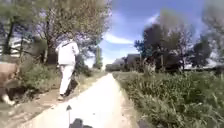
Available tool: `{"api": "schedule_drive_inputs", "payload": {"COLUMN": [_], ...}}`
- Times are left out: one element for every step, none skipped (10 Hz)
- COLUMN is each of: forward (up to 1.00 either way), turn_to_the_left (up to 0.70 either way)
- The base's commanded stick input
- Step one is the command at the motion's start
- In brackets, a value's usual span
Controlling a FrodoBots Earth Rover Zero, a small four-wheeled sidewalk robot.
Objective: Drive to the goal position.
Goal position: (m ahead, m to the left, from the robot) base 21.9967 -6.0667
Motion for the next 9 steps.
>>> {"api": "schedule_drive_inputs", "payload": {"forward": [0.7,0.7,0.7,0.7,0.7,0.7,0.7,0.7,0.7], "turn_to_the_left": [0.0,0.0,0.0,0.0,0.0,0.0,0.0,0.0,0.0]}}
